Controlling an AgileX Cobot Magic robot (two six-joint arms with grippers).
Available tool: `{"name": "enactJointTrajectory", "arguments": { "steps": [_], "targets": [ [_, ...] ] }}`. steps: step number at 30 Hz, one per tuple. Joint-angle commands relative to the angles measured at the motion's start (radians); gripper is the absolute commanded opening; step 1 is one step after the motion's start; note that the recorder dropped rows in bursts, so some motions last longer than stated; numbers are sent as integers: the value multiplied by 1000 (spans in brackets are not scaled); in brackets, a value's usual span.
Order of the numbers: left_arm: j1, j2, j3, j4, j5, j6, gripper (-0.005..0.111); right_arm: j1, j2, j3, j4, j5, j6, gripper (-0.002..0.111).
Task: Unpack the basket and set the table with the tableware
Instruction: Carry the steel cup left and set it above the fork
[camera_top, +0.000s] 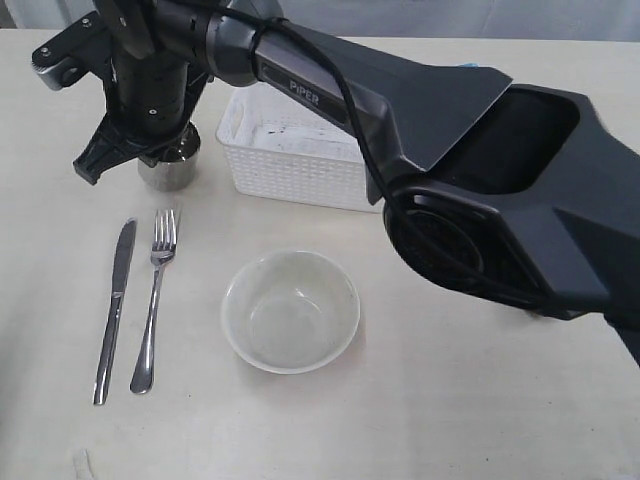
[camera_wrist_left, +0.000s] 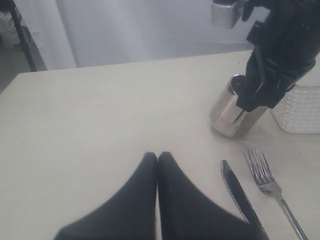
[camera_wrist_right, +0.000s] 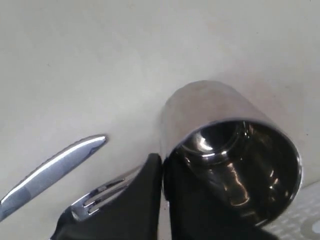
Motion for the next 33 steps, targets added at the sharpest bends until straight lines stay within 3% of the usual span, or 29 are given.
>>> {"name": "enactJointTrajectory", "arguments": {
  "steps": [1,2,4,21,26,33],
  "targets": [
    [-5,-2,2,2,-1,-2,0,-7,0,-5,-7,-28,-14,11],
    [-5,-2,2,2,-1,-2,0,-7,0,-5,-7,-31,-14,24],
    [-5,-2,2,-4,-1,-2,0,-7,0,-5,-7,-34,-14,36],
    [-5,-2,2,-1,-1,-2,0,-63,-104,-1,-12,96,-14,34],
    [-5,-2,2,-1,-1,-2,0,-130,-239,13,-10,108,-21,34],
    [-5,-2,2,-1,-1,-2,0,-240,-434,136,0,108,-191,34]
  ]
}}
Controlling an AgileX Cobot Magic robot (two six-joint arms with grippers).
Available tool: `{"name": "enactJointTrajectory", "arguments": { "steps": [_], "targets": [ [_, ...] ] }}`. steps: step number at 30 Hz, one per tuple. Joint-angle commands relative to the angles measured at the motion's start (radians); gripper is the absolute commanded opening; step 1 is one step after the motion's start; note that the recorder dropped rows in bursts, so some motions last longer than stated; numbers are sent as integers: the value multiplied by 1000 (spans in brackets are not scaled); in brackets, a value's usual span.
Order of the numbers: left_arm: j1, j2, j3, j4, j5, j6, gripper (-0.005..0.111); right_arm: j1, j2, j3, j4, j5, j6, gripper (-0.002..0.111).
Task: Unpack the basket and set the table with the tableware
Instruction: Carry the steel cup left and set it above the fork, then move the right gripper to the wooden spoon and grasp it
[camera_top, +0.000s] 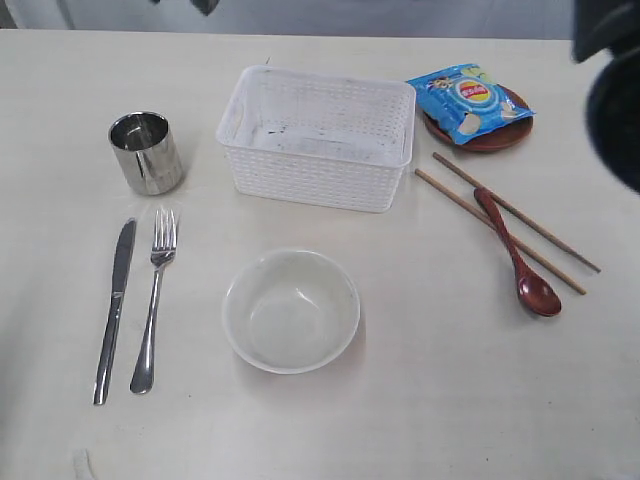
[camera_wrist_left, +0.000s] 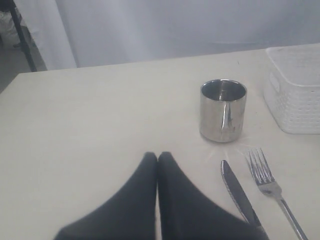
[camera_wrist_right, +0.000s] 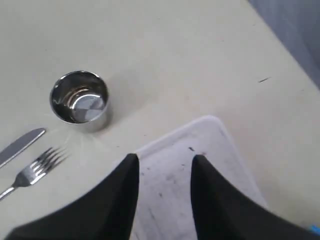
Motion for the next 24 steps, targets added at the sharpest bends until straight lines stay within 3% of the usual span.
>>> {"name": "enactJointTrajectory", "arguments": {
  "steps": [1,17,24],
  "targets": [
    [-5,-2,2,-1,-1,-2,0,-75,-116,94,0,9,-127,34],
    [-5,-2,2,-1,-1,-2,0,-512,-238,617,36,-29,-119,34],
    [-5,-2,2,-1,-1,-2,0,-584,-238,907,157,-86,-119,34]
  ]
}}
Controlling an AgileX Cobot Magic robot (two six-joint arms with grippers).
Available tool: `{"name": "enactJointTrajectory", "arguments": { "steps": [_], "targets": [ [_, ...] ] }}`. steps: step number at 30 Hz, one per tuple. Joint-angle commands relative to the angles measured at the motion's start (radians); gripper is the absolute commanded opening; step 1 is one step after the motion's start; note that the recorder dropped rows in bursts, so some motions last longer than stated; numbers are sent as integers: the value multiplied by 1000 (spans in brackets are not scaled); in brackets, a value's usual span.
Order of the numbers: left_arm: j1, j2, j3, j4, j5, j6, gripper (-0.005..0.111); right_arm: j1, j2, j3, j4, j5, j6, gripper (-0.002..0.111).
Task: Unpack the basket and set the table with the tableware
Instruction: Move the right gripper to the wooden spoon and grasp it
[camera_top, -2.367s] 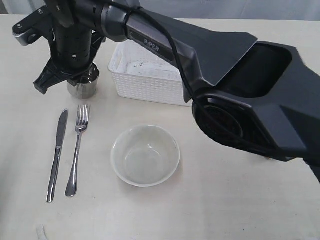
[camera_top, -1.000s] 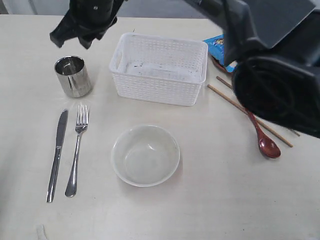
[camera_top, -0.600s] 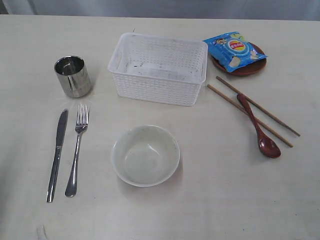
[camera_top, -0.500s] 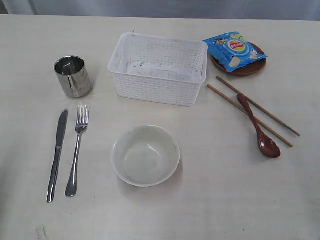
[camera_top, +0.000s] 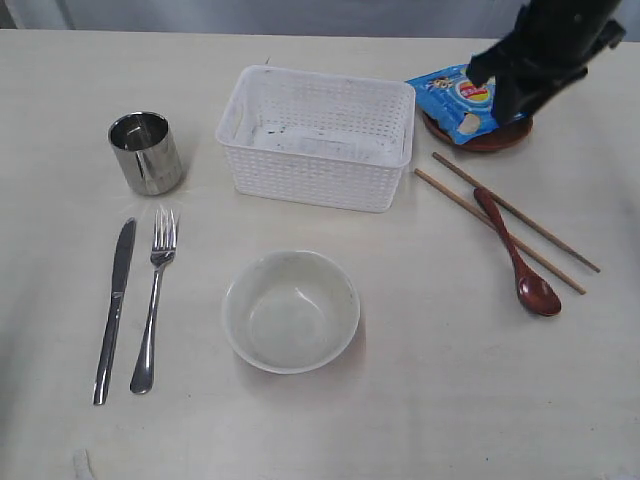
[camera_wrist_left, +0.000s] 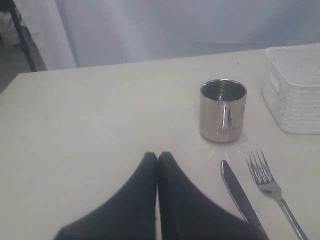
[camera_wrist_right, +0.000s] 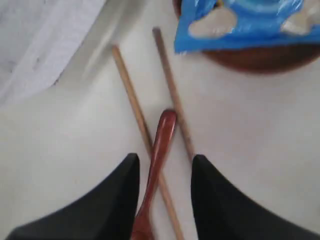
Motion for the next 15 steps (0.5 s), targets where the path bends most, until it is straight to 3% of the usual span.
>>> {"name": "enactJointTrajectory", "arguments": {
  "steps": [1,8,15],
  "targets": [
    [-5,-2,2,-1,-1,-2,0,-16,-9,146,50,-30,-3,34],
    [-5,-2,2,-1,-1,-2,0,-14,-9,297,44,-150,24,34],
    [-5,-2,2,-1,-1,-2,0,-14,-9,323,39,-232,24,34]
  ]
}}
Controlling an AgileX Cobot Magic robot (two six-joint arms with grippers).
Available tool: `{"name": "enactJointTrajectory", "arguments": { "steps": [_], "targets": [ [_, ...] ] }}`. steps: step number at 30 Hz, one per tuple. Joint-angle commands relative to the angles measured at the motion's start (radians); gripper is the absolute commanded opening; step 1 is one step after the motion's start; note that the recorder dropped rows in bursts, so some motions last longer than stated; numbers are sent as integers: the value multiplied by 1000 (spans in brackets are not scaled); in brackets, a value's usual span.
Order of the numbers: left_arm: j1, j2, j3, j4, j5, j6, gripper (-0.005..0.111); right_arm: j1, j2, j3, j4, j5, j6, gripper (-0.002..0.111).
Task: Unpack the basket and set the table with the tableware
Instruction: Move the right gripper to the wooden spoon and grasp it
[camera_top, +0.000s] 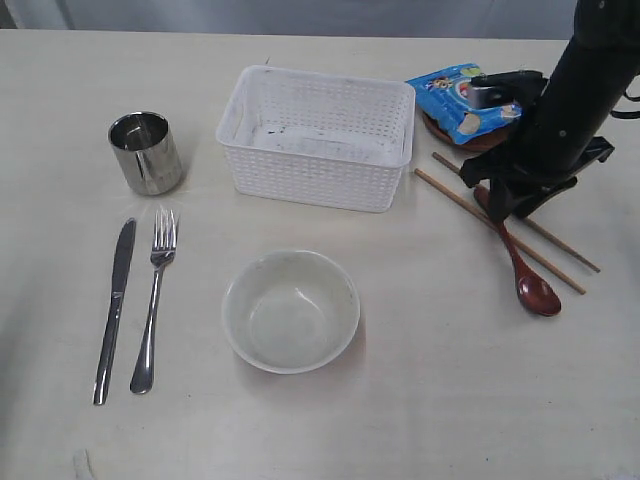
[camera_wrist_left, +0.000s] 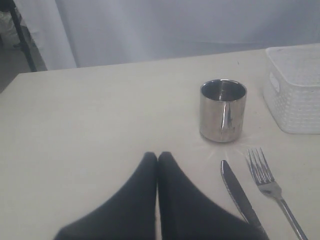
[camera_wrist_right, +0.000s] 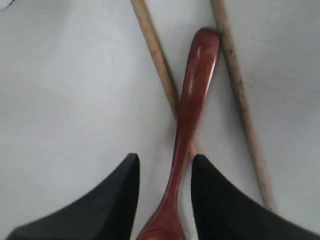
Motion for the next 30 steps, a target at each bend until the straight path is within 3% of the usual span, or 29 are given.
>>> {"name": "enactJointTrajectory", "arguments": {
  "steps": [1,22,24,30],
  "targets": [
    [-5,-2,2,-1,-1,-2,0,-5,-9,5,-10,-51,4,34],
    [-5,-2,2,-1,-1,-2,0,-5,74,14,-32,-102,13,34],
    [-5,-2,2,-1,-1,-2,0,-5,74,19,-32,-110,13,30],
    [-5,-2,2,-1,-1,-2,0,-5,74,27,-6,-121,11,3]
  ]
}}
